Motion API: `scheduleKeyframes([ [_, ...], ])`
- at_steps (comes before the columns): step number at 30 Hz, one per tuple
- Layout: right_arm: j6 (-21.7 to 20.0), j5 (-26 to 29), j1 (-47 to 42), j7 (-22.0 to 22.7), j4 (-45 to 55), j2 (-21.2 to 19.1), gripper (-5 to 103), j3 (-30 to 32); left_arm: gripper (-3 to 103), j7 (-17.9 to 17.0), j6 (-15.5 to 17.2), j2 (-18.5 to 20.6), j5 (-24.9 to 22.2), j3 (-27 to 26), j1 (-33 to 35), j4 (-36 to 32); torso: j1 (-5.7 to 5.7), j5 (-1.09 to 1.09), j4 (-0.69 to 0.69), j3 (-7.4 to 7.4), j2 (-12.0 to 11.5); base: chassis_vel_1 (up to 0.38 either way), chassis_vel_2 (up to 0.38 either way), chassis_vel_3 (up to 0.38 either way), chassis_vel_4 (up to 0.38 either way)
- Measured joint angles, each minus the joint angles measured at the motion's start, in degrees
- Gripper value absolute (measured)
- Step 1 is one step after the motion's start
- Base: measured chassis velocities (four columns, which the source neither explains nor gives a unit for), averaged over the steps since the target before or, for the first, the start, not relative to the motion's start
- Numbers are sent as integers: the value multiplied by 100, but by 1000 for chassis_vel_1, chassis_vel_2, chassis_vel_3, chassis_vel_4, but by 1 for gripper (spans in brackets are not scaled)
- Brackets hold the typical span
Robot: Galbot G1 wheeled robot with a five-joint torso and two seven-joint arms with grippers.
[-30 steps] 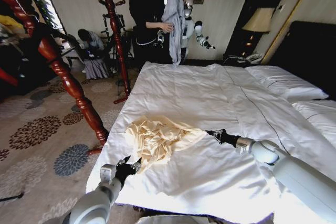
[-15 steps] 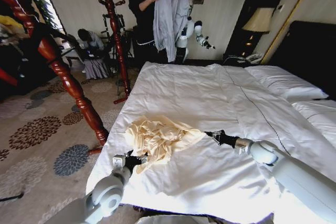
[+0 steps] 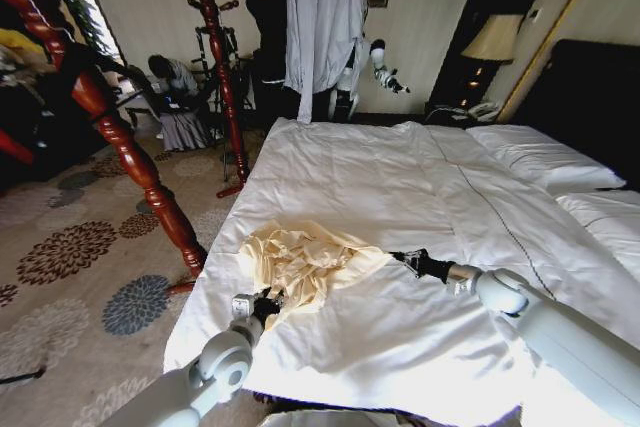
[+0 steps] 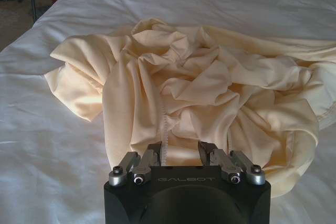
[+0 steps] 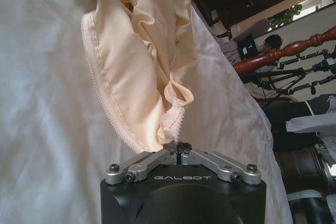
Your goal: Pick up the clothes from the bed and hang them on the clothes hanger.
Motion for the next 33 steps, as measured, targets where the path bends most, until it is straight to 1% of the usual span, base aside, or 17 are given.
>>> scheduleKeyframes([
  [6, 0, -26, -15, -1, -29, 10, 0, 8, 39, 7, -2, -72, 103, 46, -64, 90, 0, 0, -1, 0, 0, 0, 0, 0, 0],
  [7, 0, -32, -15, -2, -33, 10, 0, 9, 38, 5, -2, -66, 109, 36, -63, 79, 0, 0, 0, 0, 0, 0, 0, 0, 0],
  [9, 0, -36, -13, -1, -43, 10, 0, 15, 39, 6, -3, -47, 130, 12, -54, 60, 0, 0, 0, 0, 0, 0, 0, 0, 0],
  [12, 2, -47, -3, -2, -94, 9, 0, 20, 45, -3, 3, 18, 227, -40, -17, 70, 0, 0, 0, 0, 0, 0, 0, 0, 0],
  [15, 4, -48, 8, -1, -99, 15, 0, 20, 46, -3, 10, 12, 260, -37, -30, 152, 0, 0, 0, 0, 0, 0, 0, 0, 0],
  [16, 5, -48, 10, -1, -99, 18, 0, 18, 49, -1, 10, 1, 268, -26, -49, 184, 0, 0, 0, 0, 0, 0, 0, 0, 0],
  [17, 6, -46, 11, -1, -99, 20, 0, 18, 46, 2, 10, -15, 269, -9, -71, 215, 0, 0, 0, 0, 0, 0, 0, 0, 0],
  [19, 7, -45, 11, -1, -99, 20, 0, 18, 46, 4, 11, -24, 268, 2, -87, 235, 0, -1, 0, 0, 0, 0, 0, 0, 0],
  [21, 8, -33, 5, -1, -86, 18, 0, 18, 38, 51, 11, -45, 269, 19, -149, 321, 0, 0, -1, 0, 0, 0, 0, 0, 0],
  [22, 10, -30, 1, -1, -82, 12, 0, 19, 38, 64, 11, -48, 270, 16, -152, 343, 0, 0, -1, 0, 0, 0, 0, 0, 0],
  [23, 11, -27, -1, -1, -79, 4, 0, 21, 33, 77, 11, -48, 274, 4, -147, 358, 0, -1, -1, 0, 0, 0, 0, 0, 0],
  [24, 11, -27, -1, -1, -79, 4, 0, 21, 33, 77, 11, -48, 274, 4, -147, 358, 0, -1, -1, 0, 0, 0, 0, 0, 0],
  [27, 14, -20, -4, -1, -76, -6, 0, 24, 17, 160, -19, -43, 311, -122, -50, 384, 0, 0, 0, 0, 0, 0, 0, 0, 0],
  [29, 15, -18, -3, -1, -75, -6, 0, 24, 17, 193, -39, -36, 329, -159, -24, 394, 0, 0, 0, 0, 0, 0, 0, 0, 0],
  [31, 15, -12, 4, 1, -75, -5, 0, 24, 6, 229, -56, -21, 345, -208, -6, 409, 0, -1, 0, 0, 0, 0, 0, 0, 0],
  [32, 15, -12, 4, 1, -75, -5, 0, 24, 6, 229, -56, -21, 345, -208, -6, 409, 0, -1, 0, 0, 0, 0, 0, 0, 0],
  [33, 16, -7, 8, 2, -77, 1, 0, 24, 3, 240, -60, -15, 347, -228, -4, 416, -1, -1, 0, 0, 0, 0, 0, 0, 0],
])
